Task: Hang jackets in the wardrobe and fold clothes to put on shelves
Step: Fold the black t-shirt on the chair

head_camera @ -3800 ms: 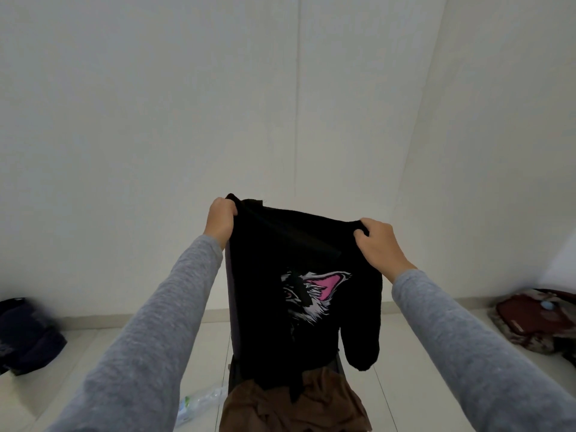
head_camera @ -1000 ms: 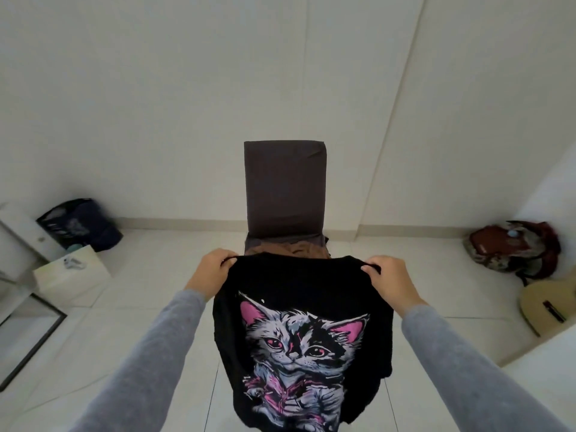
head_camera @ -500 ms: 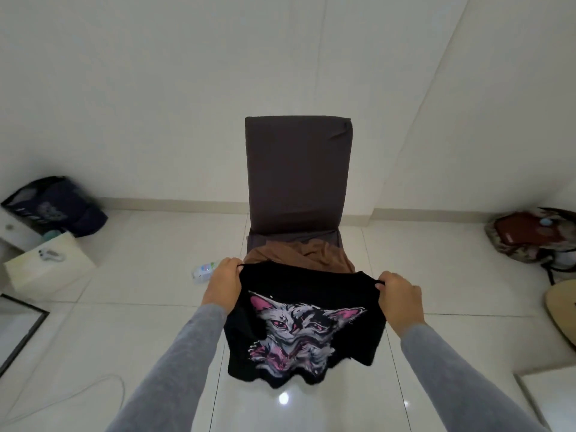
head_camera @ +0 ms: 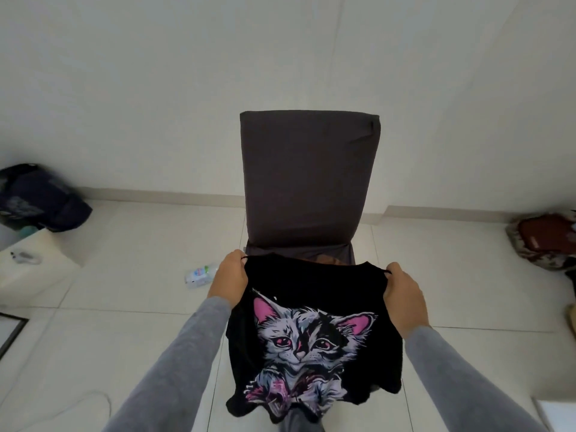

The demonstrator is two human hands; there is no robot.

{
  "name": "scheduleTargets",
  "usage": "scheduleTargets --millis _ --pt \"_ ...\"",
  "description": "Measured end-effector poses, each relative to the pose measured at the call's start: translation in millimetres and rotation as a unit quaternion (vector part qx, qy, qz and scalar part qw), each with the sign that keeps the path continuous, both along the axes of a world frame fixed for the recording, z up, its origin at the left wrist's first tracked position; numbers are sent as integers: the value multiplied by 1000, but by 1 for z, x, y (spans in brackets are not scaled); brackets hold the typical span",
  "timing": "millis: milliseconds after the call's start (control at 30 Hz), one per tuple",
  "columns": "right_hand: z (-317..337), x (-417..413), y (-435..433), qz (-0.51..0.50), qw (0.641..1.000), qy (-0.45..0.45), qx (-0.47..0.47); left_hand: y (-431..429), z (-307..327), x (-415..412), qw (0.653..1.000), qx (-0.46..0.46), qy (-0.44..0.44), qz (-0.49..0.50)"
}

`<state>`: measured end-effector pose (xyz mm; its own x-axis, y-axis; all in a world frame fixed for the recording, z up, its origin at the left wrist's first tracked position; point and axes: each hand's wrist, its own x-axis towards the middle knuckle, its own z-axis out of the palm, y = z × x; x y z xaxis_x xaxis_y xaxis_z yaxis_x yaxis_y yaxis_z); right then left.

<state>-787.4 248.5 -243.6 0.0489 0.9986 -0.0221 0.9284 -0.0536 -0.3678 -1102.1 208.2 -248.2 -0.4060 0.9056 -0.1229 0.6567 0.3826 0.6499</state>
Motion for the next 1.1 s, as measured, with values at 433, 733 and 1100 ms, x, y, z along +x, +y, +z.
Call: scheduleTargets --millis 433,733,1100 --pt "-116 -36 170 14 991 -111 -78 148 -134 -30 992 -113 -45 46" --pt "-204 -39 224 33 979 -133 -152 194 -232 -32 984 -161 -36 65" --pt "-275 -41 227 42 987 -139 -73 193 -275 -28 988 -147 53 -10"
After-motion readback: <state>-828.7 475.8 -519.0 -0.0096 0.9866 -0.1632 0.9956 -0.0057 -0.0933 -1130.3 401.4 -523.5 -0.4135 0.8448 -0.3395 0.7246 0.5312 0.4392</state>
